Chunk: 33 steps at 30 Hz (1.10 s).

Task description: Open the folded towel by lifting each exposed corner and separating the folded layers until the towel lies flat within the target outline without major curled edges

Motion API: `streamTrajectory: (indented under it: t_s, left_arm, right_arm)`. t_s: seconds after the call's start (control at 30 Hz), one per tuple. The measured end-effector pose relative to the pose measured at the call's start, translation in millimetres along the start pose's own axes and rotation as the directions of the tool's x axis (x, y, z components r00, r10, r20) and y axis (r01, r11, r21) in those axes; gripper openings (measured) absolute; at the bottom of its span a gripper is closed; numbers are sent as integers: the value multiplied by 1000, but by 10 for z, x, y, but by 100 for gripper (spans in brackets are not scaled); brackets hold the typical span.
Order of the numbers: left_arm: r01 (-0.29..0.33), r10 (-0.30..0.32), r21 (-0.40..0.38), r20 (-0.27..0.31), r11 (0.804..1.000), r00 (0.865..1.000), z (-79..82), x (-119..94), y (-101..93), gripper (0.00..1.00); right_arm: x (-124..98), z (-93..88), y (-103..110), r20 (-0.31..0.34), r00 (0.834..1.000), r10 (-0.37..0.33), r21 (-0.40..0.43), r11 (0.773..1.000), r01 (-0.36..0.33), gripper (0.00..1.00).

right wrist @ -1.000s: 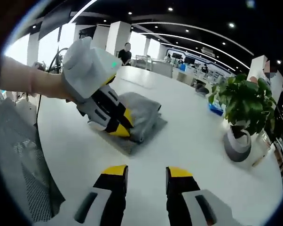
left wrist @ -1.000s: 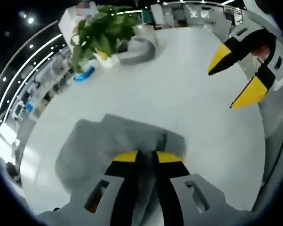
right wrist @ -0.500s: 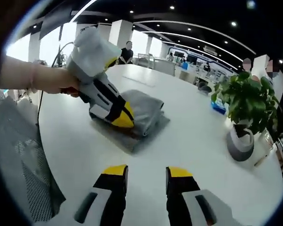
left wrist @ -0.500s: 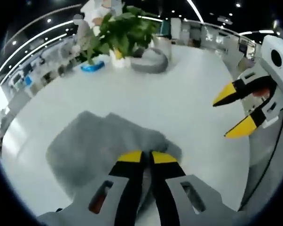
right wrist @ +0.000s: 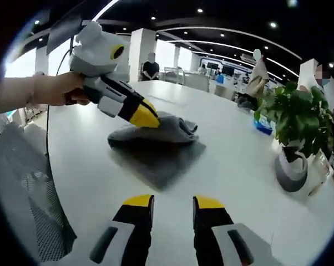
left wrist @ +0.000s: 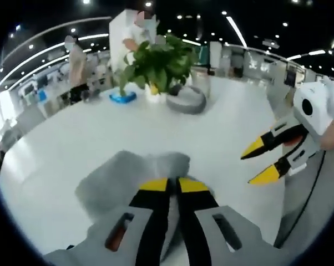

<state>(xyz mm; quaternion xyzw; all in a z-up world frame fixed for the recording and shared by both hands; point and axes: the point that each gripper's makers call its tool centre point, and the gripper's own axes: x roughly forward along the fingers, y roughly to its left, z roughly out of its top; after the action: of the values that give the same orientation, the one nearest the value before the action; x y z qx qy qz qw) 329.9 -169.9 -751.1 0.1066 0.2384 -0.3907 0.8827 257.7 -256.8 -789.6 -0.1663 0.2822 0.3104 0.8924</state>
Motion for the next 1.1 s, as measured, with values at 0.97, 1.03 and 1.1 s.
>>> streamTrajectory:
  t_s: [0.97,1.03,1.1]
  left_arm:
    - [-66,95,-170,164,983,982,215,-524,361,4]
    - [-72,104,-181,173,981,979,227,-551,384,4]
    - [-80,114,-184,180,980,977,231,-577,403,4]
  right_arm:
    - [1143,244,97,17,989,149,138,979,-150,0]
    - [1154,240,96,29,989,148,122,981,-150,0]
    - [1156,240,97,38,988,149,110,982,-153,0]
